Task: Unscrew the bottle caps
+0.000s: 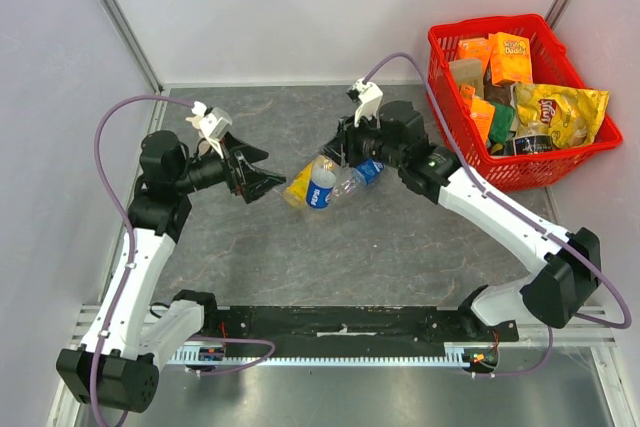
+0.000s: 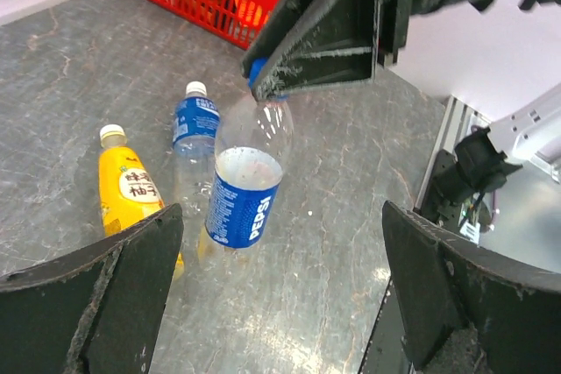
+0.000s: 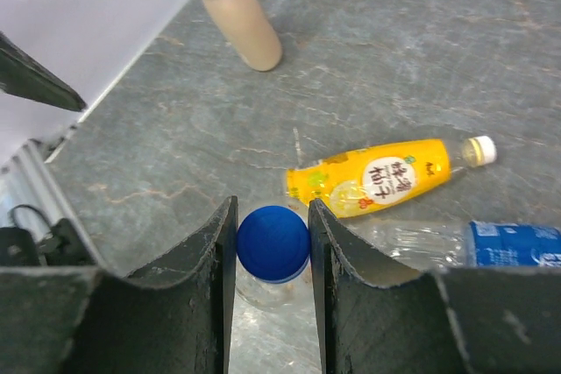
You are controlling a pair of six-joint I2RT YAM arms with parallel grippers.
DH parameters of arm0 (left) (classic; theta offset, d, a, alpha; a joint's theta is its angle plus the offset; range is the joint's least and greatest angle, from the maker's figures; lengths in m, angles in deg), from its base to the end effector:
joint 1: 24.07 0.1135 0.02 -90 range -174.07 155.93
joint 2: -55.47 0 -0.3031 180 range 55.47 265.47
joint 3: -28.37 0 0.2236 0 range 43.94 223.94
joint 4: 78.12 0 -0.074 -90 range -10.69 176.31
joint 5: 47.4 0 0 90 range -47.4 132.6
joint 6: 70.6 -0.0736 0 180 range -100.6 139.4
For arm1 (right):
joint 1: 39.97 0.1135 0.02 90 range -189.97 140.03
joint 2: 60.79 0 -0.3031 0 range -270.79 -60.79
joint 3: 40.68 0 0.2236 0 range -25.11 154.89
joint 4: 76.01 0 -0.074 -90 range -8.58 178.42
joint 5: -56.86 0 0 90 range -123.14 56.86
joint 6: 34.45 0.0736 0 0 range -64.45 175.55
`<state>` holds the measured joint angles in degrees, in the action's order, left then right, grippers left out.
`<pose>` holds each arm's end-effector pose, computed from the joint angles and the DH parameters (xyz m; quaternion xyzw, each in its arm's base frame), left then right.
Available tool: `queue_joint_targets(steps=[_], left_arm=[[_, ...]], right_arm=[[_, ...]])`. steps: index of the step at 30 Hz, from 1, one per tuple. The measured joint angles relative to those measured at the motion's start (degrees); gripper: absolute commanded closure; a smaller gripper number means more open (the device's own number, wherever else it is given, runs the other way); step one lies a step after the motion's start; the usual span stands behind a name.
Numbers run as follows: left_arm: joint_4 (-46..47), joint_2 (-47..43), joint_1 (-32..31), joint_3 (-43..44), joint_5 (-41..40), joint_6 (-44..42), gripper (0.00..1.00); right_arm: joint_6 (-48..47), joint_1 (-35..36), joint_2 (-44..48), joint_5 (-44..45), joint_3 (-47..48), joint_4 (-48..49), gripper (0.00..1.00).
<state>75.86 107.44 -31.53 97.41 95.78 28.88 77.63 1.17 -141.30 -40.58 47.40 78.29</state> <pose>0.1547 -0.0797 0.3995 0.2788 0.6847 -0.4221 0.5246 0.2433 0.2252 0.3962 -0.1713 0.7905 0.3517 0.4712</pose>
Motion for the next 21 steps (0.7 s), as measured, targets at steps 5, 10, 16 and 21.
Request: queue_joint_targets(steps=[5,10,16,21], left_arm=[[-0.5,0.1,0.0,-0.6,3.5,-1.6,0.00],[-0.6,0.7,0.0,-1.0,6.7,-2.8,0.00],[-1.3,1.6,0.0,-1.4,9.0,-3.9,0.01],[-1.5,1.9,-0.2,-2.0,10.8,-4.4,0.03]], right_arm=[[3.5,-3.7,0.0,-13.5,0.1,3.0,1.00],[7.3,-3.7,0.2,-24.7,0.0,11.1,1.00],[9.5,-3.7,0.9,-29.7,0.0,16.3,1.00],[11.0,-3.7,1.0,-30.6,0.1,18.4,1.00]])
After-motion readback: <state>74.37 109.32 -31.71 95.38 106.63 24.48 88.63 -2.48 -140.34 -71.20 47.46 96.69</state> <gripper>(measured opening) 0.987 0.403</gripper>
